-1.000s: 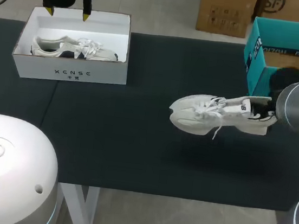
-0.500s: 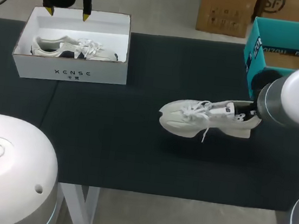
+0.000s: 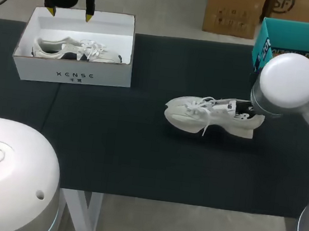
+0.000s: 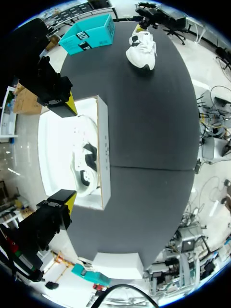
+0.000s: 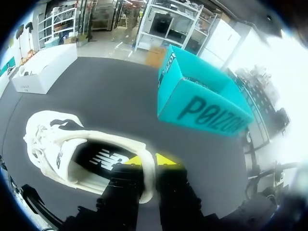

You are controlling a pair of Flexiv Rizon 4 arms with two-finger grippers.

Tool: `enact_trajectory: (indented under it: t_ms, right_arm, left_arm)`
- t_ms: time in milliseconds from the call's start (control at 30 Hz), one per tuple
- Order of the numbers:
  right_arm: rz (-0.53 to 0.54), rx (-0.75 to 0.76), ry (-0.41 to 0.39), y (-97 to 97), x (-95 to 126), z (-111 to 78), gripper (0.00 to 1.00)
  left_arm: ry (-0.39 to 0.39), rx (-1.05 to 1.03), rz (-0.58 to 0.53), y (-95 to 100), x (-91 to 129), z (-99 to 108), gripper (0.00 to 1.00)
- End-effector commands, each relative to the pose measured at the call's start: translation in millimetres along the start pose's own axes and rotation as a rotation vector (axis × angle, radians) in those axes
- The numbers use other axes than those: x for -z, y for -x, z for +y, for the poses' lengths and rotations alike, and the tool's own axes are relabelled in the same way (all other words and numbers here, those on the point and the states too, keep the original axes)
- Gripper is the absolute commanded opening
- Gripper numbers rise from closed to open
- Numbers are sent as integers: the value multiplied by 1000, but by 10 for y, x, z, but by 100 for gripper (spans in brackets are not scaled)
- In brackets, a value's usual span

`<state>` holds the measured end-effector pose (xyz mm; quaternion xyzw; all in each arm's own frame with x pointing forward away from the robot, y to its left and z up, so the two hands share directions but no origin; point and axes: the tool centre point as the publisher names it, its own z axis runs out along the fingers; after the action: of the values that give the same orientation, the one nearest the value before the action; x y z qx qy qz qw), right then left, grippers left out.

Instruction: Take the shoe out of the shoebox, open the shoe tongue, remove and reinsert the insole, then place the shoe into the shoebox

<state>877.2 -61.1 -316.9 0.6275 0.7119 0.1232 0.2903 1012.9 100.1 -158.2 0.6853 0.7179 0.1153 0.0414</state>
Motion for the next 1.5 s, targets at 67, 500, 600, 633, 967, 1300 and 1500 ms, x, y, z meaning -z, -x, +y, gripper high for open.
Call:
enact_trajectory:
  t_ms: [67, 500, 600, 633, 967, 1300, 1500]
  right_arm:
    - [-3, 12, -25, -146, -166, 45, 0]
    - [16, 27, -47, -266, -320, -52, 0]
    - [24, 26, -54, -275, -363, -68, 0]
    - [33, 30, -57, -279, -380, -70, 0]
    - [42, 58, -52, -272, -459, -48, 100]
    - [90, -36, -21, -79, -240, 168, 100]
    - [224, 28, -47, 33, -22, 229, 100]
  left_arm:
    - [1, -1, 3, -2, 2, -3, 100]
    - [1, -1, 3, -2, 2, -3, 100]
    - [1, -1, 3, -2, 2, -3, 100]
    - [1, -1, 3, -2, 2, -3, 100]
    - [1, -1, 3, -2, 2, -3, 100]
    - [1, -1, 3, -2, 2, -3, 100]
    - [1, -1, 3, -2, 2, -3, 100]
